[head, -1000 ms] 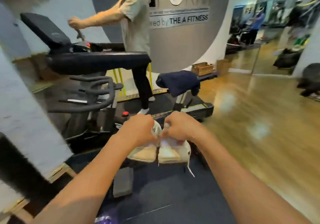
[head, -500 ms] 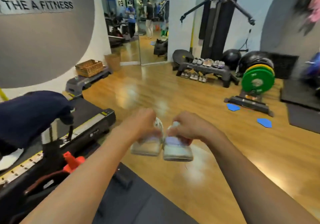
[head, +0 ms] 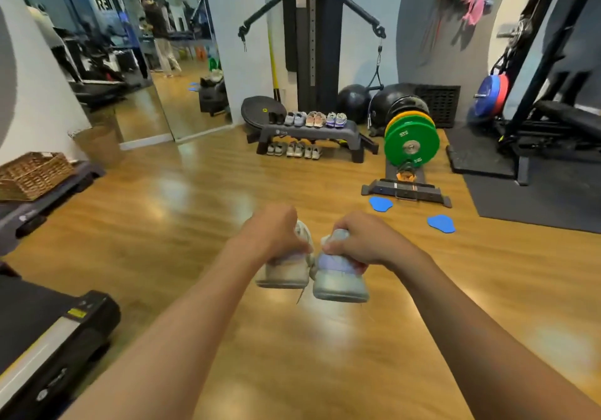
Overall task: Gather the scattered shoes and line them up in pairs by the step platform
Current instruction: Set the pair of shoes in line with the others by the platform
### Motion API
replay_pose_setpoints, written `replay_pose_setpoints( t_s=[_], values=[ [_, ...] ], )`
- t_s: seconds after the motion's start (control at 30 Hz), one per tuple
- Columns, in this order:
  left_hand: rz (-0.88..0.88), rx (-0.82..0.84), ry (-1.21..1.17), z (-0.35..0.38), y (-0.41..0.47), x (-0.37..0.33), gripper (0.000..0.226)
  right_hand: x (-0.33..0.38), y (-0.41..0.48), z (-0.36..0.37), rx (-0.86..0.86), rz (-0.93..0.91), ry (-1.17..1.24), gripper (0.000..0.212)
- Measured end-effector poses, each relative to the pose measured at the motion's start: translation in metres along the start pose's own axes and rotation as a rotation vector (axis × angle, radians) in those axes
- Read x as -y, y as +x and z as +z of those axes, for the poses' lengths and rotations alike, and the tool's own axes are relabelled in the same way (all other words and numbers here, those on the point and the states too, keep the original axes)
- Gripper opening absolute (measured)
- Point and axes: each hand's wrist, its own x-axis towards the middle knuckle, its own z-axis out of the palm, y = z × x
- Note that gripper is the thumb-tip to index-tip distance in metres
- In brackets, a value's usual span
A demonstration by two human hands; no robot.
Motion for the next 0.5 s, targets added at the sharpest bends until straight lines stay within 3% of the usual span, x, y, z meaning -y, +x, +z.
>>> replay_pose_setpoints(
  t_s=[0.5],
  values=[
    [0.059, -0.037, -0.069, -0.002, 0.464, 0.097, 0.044, -0.056, 0.428, -0.112, -0.070, 0.101, 0.125, 0.016]
  ],
)
